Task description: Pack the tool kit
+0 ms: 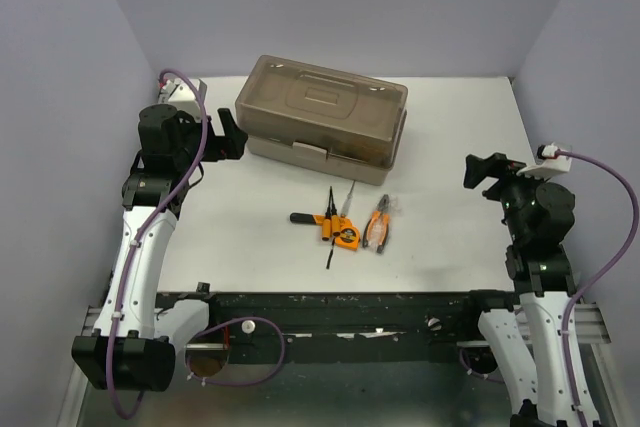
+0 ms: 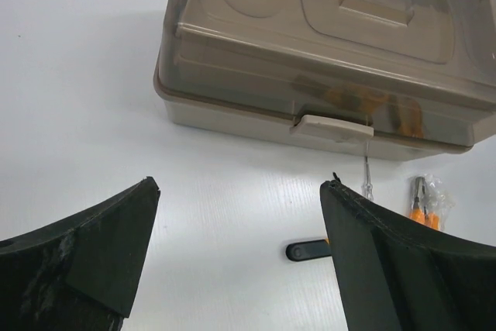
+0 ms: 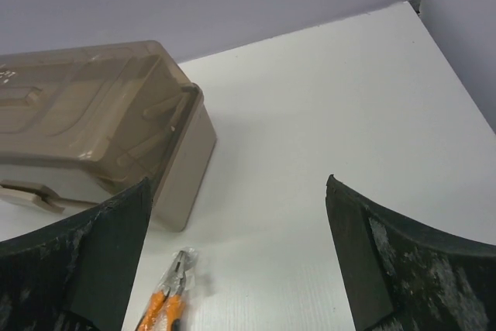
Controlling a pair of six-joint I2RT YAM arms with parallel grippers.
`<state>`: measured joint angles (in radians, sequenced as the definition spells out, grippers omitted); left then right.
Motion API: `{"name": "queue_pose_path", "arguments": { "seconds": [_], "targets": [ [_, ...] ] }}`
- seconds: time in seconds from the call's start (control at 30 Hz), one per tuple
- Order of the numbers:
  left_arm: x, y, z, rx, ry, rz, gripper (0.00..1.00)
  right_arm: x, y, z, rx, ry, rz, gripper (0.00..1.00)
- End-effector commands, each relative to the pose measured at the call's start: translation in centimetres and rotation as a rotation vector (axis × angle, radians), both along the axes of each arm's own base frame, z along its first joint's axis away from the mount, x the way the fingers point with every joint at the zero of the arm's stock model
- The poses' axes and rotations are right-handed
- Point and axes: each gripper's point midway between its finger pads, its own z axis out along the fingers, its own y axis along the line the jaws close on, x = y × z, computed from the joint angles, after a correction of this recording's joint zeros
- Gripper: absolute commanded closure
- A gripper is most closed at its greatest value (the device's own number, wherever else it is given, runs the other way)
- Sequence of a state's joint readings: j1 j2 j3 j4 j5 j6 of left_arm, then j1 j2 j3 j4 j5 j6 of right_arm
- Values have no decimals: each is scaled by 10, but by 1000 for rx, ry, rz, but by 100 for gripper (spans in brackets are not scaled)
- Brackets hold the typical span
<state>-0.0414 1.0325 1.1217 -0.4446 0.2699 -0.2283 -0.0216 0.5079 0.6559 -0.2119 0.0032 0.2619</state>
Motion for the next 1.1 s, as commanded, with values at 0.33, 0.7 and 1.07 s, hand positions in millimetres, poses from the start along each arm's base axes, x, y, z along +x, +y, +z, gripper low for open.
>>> {"name": "queue_pose_path", "arguments": {
  "seconds": [0.33, 0.7, 1.07],
  "targets": [
    [43, -33, 52, -72, -19, -182, 1, 20, 50, 24, 127, 212, 263, 0],
    [145, -27, 8, -32, 160, -149, 1, 77, 112, -30, 201, 441, 394, 0],
    [190, -26, -41, 45, 231, -138, 10, 123, 154, -48, 173, 520, 499, 0]
  ]
}}
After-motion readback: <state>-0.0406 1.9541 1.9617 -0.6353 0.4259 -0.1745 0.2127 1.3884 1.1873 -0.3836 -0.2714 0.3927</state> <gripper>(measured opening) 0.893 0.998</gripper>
